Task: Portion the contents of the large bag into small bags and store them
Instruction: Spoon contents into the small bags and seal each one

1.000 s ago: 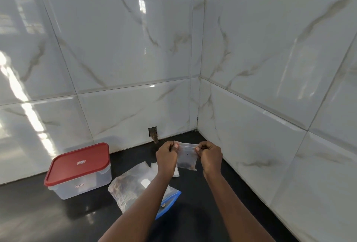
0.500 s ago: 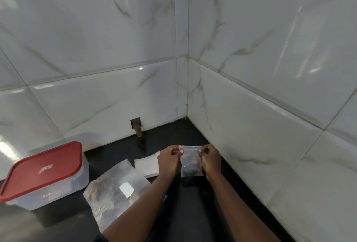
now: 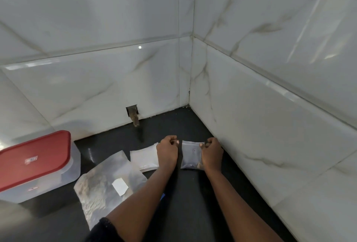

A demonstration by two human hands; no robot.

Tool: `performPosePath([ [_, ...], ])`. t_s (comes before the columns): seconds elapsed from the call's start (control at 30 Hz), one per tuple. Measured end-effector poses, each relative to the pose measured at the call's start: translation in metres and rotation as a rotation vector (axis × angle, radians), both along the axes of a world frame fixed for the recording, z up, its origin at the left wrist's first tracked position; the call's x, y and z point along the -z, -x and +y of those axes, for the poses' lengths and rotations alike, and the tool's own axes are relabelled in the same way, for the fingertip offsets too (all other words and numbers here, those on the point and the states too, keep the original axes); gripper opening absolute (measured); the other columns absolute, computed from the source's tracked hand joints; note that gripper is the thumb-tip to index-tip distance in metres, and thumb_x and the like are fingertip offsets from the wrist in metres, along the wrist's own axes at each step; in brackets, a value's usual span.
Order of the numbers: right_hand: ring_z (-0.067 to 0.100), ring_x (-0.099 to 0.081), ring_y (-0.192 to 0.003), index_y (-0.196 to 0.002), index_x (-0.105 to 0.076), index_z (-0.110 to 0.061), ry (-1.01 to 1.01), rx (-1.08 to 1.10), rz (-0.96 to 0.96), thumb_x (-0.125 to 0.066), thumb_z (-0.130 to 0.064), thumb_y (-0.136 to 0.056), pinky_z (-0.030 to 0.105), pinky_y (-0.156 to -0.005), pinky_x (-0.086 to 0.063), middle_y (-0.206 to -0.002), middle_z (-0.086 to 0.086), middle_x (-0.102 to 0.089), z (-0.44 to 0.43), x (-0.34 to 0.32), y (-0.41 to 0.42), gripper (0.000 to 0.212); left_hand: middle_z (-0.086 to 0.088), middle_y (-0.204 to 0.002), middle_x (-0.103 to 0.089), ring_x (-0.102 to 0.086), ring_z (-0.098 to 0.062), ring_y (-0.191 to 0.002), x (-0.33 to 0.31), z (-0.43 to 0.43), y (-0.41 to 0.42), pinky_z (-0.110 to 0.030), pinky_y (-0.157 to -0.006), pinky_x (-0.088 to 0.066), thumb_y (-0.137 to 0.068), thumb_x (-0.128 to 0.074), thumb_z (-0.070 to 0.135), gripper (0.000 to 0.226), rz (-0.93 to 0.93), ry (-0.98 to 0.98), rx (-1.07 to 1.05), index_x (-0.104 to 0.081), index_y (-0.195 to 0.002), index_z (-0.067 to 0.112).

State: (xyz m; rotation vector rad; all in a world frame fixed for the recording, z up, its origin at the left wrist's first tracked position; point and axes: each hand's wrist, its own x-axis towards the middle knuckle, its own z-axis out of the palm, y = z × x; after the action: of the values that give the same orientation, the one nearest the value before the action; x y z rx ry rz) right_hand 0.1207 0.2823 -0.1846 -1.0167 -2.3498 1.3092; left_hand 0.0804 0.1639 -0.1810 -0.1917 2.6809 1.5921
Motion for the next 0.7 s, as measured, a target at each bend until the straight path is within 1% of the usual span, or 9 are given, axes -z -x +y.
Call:
performPosePath([
  [0.07,0.029,-0.051,-0.115,-0.121,-0.056,-0.007,-0.246,-0.028,-0.013,-0.059,-0.01,-0.089,0.035,-0.097,-0.039,-0.121,0.012,-0.055,-0.012,-0.003,-0.002,0.032,-0.007,-0.11,-0.067,-0.061,-0.019,-0.102,-0.003,-0.01,0.001,-0.026,-0.092,-0.045,-0.089,-0.057,0.008,0.024,0.034,0.022,-0.007,-0.065,-0.111,0.01],
  [0.13,0.026,-0.05,-0.115,-0.12,-0.058,-0.01,-0.384,-0.14,0.019,-0.056,-0.01,-0.09,0.033,-0.096,-0.039,-0.123,0.01,-0.054,-0.029,-0.008,-0.005,0.029,-0.007,-0.108,-0.067,-0.06,-0.016,-0.098,-0.007,-0.023,0.003,-0.021,-0.086,-0.044,-0.089,-0.054,0.004,0.024,0.057,0.04,-0.02,-0.065,-0.11,0.009],
  [0.2,0.02,-0.054,-0.105,-0.11,-0.061,-0.012,-0.326,-0.29,0.018,-0.052,-0.011,-0.093,0.029,-0.088,-0.044,-0.117,0.007,-0.056,-0.05,-0.013,-0.006,0.019,-0.008,-0.105,-0.066,-0.06,-0.015,-0.094,-0.011,-0.036,0.005,-0.02,-0.083,-0.042,-0.088,-0.052,-0.001,0.026,0.08,0.056,-0.033,-0.065,-0.109,0.008],
  [0.27,0.019,-0.057,-0.1,-0.103,-0.061,-0.012,-0.244,-0.383,-0.037,-0.053,-0.018,-0.094,0.032,-0.083,-0.048,-0.112,0.006,-0.059,-0.071,-0.016,-0.005,0.014,-0.01,-0.102,-0.066,-0.06,-0.015,-0.091,-0.014,-0.048,0.008,-0.021,-0.083,-0.044,-0.086,-0.052,-0.005,0.028,0.084,0.08,-0.043,-0.064,-0.109,0.005],
  [0.3,0.019,-0.058,-0.1,-0.105,-0.061,-0.013,-0.216,-0.404,-0.082,-0.056,-0.024,-0.093,0.033,-0.083,-0.049,-0.112,0.006,-0.06,-0.081,-0.016,-0.003,0.017,-0.011,-0.102,-0.066,-0.059,-0.015,-0.091,-0.015,-0.054,0.009,-0.022,-0.083,-0.045,-0.086,-0.052,-0.006,0.029,0.075,0.087,-0.052,-0.064,-0.11,0.004],
  [0.4,0.023,-0.058,-0.109,-0.115,-0.056,-0.013,-0.161,-0.425,-0.203,-0.067,-0.037,-0.083,0.036,-0.084,-0.048,-0.117,0.007,-0.06,-0.104,-0.014,0.001,0.041,-0.011,-0.103,-0.065,-0.058,-0.017,-0.091,-0.015,-0.07,0.011,-0.023,-0.08,-0.043,-0.084,-0.052,-0.008,0.031,0.038,0.098,-0.094,-0.063,-0.11,0.004],
  [0.47,0.024,-0.058,-0.111,-0.115,-0.056,-0.012,-0.151,-0.409,-0.249,-0.071,-0.033,-0.081,0.035,-0.085,-0.048,-0.118,0.008,-0.061,-0.112,-0.01,0.004,0.043,-0.011,-0.104,-0.065,-0.059,-0.019,-0.094,-0.015,-0.078,0.011,-0.021,-0.081,-0.042,-0.084,-0.054,-0.007,0.03,0.029,0.097,-0.096,-0.063,-0.111,0.004],
  [0.6,0.02,-0.062,-0.103,-0.107,-0.063,-0.014,-0.169,-0.314,-0.26,-0.067,-0.02,-0.086,0.031,-0.083,-0.054,-0.112,0.006,-0.065,-0.117,-0.006,0.009,0.023,-0.01,-0.104,-0.066,-0.059,-0.016,-0.094,-0.02,-0.088,0.008,-0.018,-0.081,-0.04,-0.085,-0.056,-0.005,0.028,0.032,0.094,-0.072,-0.063,-0.11,0.003],
  [0.7,0.017,-0.062,-0.099,-0.1,-0.067,-0.016,-0.128,-0.269,-0.243,-0.064,-0.018,-0.088,0.027,-0.074,-0.05,-0.105,0.003,-0.067,-0.111,-0.011,0.011,0.013,-0.006,-0.101,-0.067,-0.057,-0.011,-0.088,-0.022,-0.09,0.006,-0.018,-0.08,-0.04,-0.085,-0.062,0.004,0.022,0.028,0.094,-0.057,-0.065,-0.107,0.006],
])
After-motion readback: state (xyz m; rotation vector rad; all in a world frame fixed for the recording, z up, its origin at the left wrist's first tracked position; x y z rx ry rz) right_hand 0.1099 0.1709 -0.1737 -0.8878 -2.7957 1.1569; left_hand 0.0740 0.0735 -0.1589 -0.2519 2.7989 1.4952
